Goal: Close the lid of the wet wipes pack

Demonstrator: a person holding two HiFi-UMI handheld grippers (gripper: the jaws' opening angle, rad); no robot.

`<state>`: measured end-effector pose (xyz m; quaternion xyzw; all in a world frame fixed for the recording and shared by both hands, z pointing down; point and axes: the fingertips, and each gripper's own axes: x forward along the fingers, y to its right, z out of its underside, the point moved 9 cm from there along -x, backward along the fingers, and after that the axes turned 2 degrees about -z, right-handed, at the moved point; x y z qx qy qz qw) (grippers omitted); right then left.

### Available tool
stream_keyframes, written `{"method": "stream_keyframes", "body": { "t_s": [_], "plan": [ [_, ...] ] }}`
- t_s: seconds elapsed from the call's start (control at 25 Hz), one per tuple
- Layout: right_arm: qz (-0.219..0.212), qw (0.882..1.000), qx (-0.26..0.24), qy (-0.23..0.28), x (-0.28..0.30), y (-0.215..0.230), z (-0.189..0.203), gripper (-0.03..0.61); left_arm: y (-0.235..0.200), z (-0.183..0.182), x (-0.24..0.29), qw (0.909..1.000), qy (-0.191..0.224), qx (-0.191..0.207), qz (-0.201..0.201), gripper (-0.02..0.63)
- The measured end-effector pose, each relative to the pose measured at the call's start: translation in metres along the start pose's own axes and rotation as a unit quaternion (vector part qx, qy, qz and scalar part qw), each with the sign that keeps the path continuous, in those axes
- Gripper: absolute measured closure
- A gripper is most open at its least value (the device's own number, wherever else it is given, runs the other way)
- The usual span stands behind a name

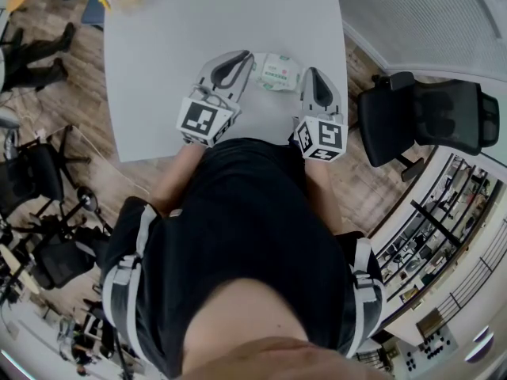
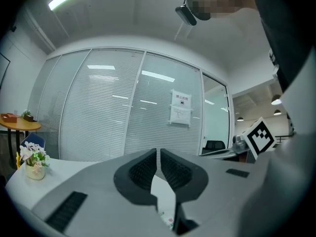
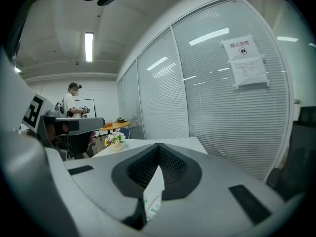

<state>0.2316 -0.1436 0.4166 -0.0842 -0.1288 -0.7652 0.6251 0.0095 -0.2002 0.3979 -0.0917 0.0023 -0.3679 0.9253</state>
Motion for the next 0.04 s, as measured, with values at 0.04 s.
{"method": "stream_keyframes", "body": {
  "t_s": [0.04],
  "plan": [
    [0.000, 1.000, 0.000, 0.000, -0.0004, -0.0003, 0.0001, 0.557, 0.0003, 0.0003, -0.0003, 1.0000, 0.000, 0.001, 0.001, 0.571]
  ]
}}
